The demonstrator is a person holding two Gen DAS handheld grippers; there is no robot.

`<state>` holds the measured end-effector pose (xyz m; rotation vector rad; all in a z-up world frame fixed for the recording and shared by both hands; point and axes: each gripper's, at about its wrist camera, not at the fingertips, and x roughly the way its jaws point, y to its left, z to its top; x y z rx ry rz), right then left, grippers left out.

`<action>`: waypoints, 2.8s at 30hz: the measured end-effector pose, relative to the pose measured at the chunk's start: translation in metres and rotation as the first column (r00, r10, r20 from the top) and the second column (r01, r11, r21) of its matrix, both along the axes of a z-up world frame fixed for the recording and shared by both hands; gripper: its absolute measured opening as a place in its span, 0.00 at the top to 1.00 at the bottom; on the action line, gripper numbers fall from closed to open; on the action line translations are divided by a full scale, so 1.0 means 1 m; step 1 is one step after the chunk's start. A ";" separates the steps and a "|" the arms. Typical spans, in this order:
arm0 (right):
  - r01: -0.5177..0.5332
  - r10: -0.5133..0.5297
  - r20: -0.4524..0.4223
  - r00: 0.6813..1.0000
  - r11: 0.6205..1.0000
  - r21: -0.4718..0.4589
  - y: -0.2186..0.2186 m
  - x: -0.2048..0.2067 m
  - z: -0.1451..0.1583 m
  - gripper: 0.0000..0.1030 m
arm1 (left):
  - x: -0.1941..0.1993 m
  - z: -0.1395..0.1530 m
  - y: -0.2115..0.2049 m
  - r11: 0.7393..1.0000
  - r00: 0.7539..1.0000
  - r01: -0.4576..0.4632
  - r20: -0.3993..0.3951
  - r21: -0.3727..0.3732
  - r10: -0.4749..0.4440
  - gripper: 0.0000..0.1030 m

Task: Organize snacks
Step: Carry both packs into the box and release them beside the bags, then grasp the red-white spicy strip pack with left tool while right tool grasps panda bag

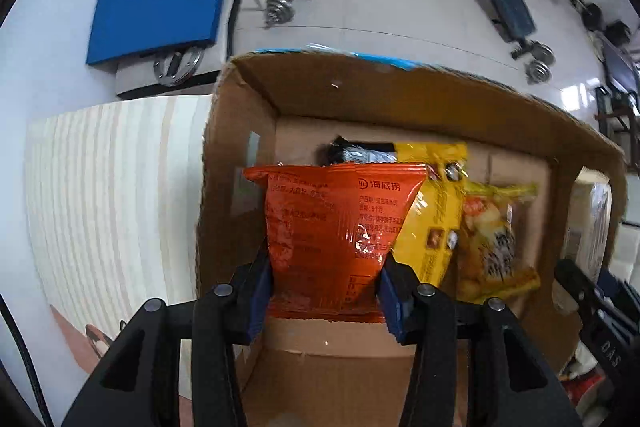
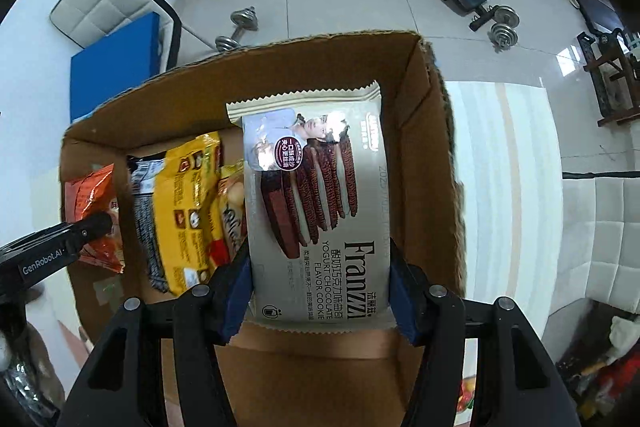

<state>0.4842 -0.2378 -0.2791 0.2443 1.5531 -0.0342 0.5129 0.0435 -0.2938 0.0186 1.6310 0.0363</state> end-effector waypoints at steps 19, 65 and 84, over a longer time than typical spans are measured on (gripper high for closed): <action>-0.054 0.054 0.014 0.998 0.999 0.004 0.012 -0.008 0.013 0.09 | -0.023 0.020 -0.006 0.998 0.996 -0.001 0.084 -0.065 0.007 0.14; 0.124 -0.132 0.098 0.986 0.989 0.084 -0.032 -0.293 0.062 0.09 | -0.308 0.060 -0.046 0.996 0.962 0.089 0.261 -0.023 -0.080 0.14; 0.470 -0.413 -0.252 0.875 0.851 0.235 -0.095 -0.337 -0.100 0.59 | -0.326 -0.078 -0.064 0.997 0.996 0.065 -0.065 -0.046 -0.068 0.14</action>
